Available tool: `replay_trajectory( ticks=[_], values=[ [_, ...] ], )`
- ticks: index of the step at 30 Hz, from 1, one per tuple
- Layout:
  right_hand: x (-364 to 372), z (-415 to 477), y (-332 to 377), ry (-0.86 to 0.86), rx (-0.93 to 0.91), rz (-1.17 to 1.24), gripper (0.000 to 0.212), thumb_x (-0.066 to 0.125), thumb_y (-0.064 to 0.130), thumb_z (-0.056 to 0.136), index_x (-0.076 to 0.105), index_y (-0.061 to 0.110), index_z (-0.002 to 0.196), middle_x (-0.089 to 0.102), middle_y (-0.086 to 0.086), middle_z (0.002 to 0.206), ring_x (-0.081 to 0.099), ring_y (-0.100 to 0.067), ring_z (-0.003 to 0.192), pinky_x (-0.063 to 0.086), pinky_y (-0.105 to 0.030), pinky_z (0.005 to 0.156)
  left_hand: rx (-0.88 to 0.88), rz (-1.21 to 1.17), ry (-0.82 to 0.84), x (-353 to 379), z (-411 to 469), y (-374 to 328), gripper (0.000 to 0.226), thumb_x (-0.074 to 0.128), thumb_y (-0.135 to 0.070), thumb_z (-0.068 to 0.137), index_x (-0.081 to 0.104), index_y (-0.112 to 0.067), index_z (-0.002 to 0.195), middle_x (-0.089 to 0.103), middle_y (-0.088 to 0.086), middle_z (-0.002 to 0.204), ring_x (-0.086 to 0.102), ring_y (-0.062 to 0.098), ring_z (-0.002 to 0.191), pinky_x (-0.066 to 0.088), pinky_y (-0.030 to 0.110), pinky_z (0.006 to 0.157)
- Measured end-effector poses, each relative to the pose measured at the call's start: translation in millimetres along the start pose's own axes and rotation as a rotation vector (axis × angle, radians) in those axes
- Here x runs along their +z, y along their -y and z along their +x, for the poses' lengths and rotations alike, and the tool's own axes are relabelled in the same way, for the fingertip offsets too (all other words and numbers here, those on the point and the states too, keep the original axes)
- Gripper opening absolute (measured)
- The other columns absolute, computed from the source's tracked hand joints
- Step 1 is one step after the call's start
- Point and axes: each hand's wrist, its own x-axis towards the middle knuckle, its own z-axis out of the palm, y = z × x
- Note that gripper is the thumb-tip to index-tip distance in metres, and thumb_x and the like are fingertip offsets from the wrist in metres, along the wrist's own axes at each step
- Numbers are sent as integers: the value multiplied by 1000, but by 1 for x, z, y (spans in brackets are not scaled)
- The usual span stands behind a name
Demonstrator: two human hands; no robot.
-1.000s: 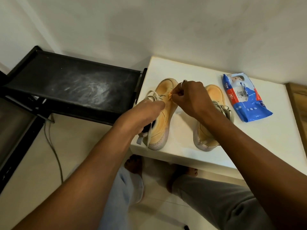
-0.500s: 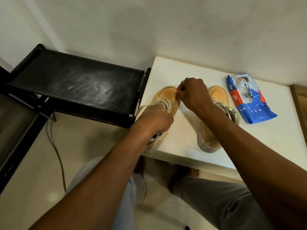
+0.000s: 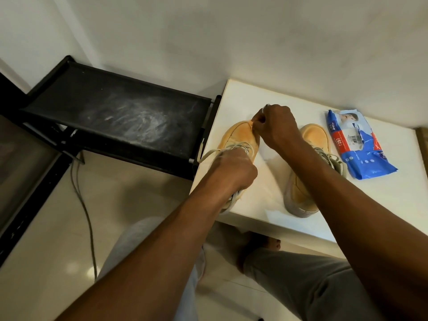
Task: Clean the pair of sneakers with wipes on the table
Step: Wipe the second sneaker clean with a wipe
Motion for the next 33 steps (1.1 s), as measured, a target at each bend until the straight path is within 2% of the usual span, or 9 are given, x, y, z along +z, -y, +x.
replay_trajectory(
  ticks=[3, 9, 11, 14, 19, 22, 26, 29, 33],
  values=[
    [-1, 8, 4, 18, -58, 4, 15, 60, 14, 87, 74, 10, 91, 73, -6, 88, 65, -24, 81, 54, -33, 72, 13, -47, -14, 2, 0, 1, 28, 53, -16, 99, 58, -5, 123, 61, 13, 114, 61, 28, 103, 50, 34, 82],
    [-5, 15, 13, 138, -194, -115, 21, 56, 4, 85, 75, 12, 90, 72, -7, 90, 63, -25, 85, 53, -35, 77, 43, -137, -37, 4, 0, 5, 6, 54, -15, 96, 53, -10, 100, 57, 9, 100, 57, 26, 88, 46, 33, 72],
    [-4, 13, 13, 144, -228, -126, 22, 54, 3, 84, 74, 12, 87, 71, -6, 90, 62, -26, 84, 53, -37, 77, 52, -156, -23, 5, -1, 5, 11, 55, -14, 96, 57, -7, 104, 61, 11, 105, 60, 28, 94, 48, 34, 74],
    [-3, 11, 13, 127, -310, -155, 21, 54, 1, 81, 72, 12, 82, 69, -9, 89, 62, -29, 84, 53, -39, 74, 51, -166, -9, 5, -2, 3, 22, 56, -13, 97, 60, -3, 117, 64, 16, 119, 62, 31, 107, 51, 37, 87],
    [3, 12, 16, 124, -428, -190, 20, 59, -1, 78, 73, 11, 86, 67, -7, 90, 59, -28, 89, 51, -38, 71, 60, -194, -26, 8, -3, 5, 20, 55, -16, 98, 60, -5, 115, 65, 15, 117, 63, 29, 104, 47, 33, 78],
    [5, 10, 18, 160, -483, -193, 20, 58, -3, 77, 72, 11, 83, 67, -5, 91, 57, -26, 92, 49, -36, 70, 42, -221, -27, 9, -4, 5, 25, 55, -21, 99, 60, -6, 119, 65, 15, 119, 64, 31, 107, 51, 36, 84],
    [3, 10, 13, 175, -543, -177, 22, 57, -4, 76, 72, 10, 84, 66, -5, 88, 55, -27, 90, 44, -32, 66, 53, -258, -43, 11, -4, 5, 26, 55, -25, 97, 61, -6, 115, 66, 14, 114, 65, 31, 103, 46, 34, 73],
    [3, 9, 15, 188, -597, -160, 20, 62, 1, 81, 74, 12, 93, 68, -3, 92, 55, -24, 90, 45, -32, 67, 50, -258, -66, 13, -3, 5, 26, 56, -27, 97, 60, -9, 116, 64, 11, 109, 65, 29, 101, 50, 36, 78],
    [1, 2, 24, 249, -685, -120, 19, 62, 11, 91, 76, 12, 103, 70, -4, 96, 54, -20, 89, 51, -37, 70, 48, -259, -74, 15, -1, 5, 28, 56, -27, 97, 60, -9, 119, 65, 11, 116, 64, 29, 105, 51, 36, 85]
  ],
)
